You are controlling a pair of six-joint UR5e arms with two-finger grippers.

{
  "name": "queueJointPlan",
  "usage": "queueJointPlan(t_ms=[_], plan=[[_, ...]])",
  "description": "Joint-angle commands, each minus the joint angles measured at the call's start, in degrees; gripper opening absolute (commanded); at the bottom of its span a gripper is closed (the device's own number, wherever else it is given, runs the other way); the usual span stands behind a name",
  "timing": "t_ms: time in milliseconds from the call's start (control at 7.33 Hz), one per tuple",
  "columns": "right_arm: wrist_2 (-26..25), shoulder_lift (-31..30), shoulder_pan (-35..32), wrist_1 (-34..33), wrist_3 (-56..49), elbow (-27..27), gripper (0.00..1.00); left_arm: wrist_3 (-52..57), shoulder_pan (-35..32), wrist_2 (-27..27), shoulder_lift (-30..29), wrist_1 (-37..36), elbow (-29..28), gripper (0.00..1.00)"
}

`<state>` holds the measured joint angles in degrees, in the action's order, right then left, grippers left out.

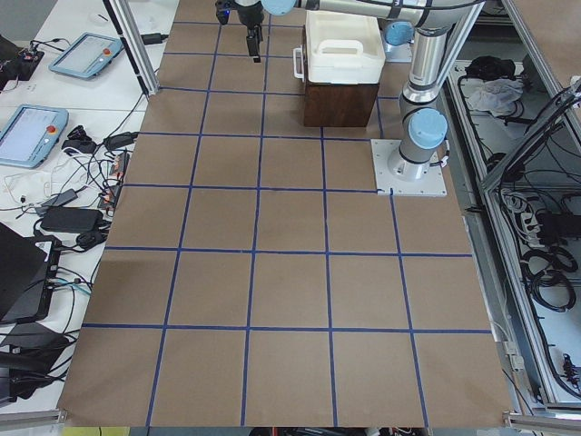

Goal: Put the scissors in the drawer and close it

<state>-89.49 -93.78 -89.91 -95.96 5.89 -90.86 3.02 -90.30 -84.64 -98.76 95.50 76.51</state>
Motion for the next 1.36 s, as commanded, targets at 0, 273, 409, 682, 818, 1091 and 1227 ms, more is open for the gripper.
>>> queueJointPlan(t_ms=[0, 273, 409, 682, 818, 1091, 1227], plan=[[0.02, 0.0, 0.0, -0.02, 0.0, -0.02, 1.0, 3.05, 2.5, -0.08, 4.88, -9.31, 5.82, 1.0], [0.02, 0.0, 0.0, 0.07, 0.0, -0.02, 1.0, 2.79, 2.5, -6.2, 5.41, -15.28, 9.1, 1.0], [0.02, 0.0, 0.0, 0.07, 0.0, -0.02, 1.0, 2.44, 2.5, -6.32, 5.68, -11.78, 8.32, 1.0], [0.02, 0.0, 0.0, -0.02, 0.0, -0.02, 1.0, 1.21, 2.76, -5.98, 4.29, -0.03, 1.67, 1.0], [0.02, 0.0, 0.0, 0.07, 0.0, -0.02, 1.0, 0.51, 2.5, -5.89, 3.49, 2.21, -0.28, 1.0], [0.02, 0.0, 0.0, 0.07, 0.0, -0.02, 1.0, 0.76, 2.93, -5.53, 3.4, 1.89, -0.3, 1.0], [0.02, 0.0, 0.09, 0.07, 0.0, -0.02, 1.0, 0.76, 2.68, -5.53, 3.39, 1.88, -0.3, 1.0]])
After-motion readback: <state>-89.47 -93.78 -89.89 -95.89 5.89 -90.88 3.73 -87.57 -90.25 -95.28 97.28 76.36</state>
